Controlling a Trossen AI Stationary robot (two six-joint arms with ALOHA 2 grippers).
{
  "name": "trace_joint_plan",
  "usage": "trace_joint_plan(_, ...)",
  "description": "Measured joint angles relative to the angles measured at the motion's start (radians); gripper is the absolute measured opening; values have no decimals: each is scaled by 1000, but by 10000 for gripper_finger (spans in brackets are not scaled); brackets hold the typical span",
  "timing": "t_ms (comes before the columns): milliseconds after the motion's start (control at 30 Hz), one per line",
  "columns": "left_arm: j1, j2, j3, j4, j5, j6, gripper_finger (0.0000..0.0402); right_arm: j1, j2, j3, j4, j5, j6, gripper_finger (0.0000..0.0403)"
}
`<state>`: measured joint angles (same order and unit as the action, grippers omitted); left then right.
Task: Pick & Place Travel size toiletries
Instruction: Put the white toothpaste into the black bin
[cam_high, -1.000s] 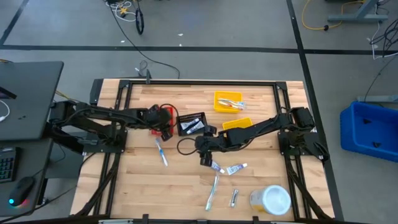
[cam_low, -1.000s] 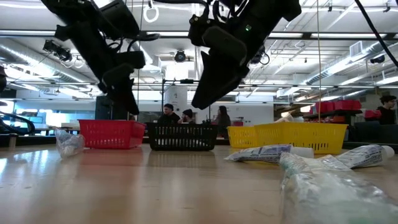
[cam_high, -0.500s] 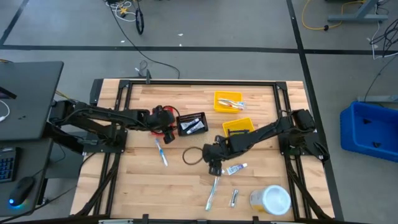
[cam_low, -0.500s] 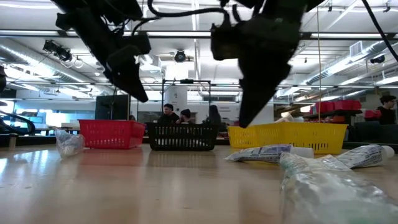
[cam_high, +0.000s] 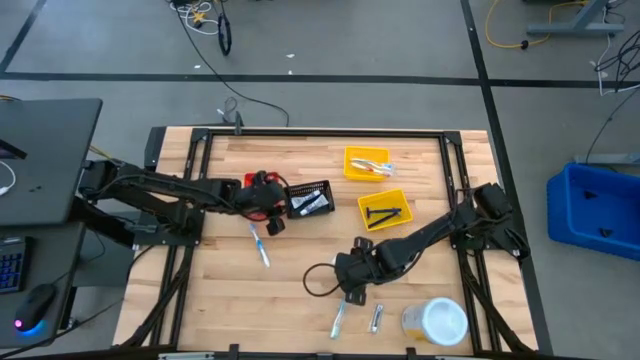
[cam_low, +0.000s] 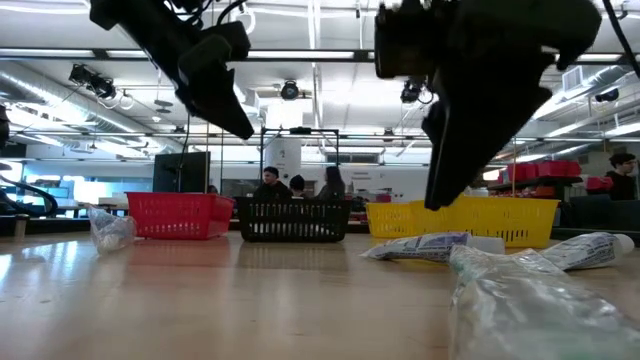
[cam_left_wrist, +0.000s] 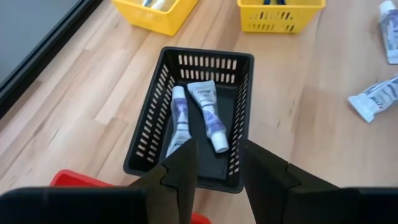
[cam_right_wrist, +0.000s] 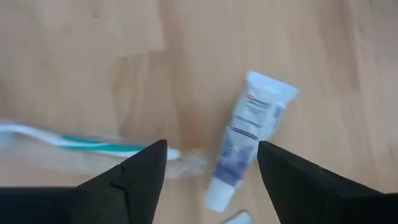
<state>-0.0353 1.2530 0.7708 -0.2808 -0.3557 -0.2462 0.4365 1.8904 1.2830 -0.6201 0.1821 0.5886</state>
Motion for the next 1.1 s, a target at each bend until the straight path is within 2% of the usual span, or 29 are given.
trace_joint_plan(167, -9, 0, 0, 6, 0, 3, 123, 3, 0, -65, 30, 24, 61, 264)
trace_joint_plan(333, -9, 0, 0, 6, 0, 4, 123, 3, 0, -129, 145, 17, 62, 250)
trace_joint_plan(833, -8, 0, 0, 6, 0, 4, 123, 1, -5, -212, 169, 54, 50, 217)
trace_joint_plan(1100, -8, 0, 0, 7, 0, 4, 123, -5, -5, -216, 192, 54, 22, 160)
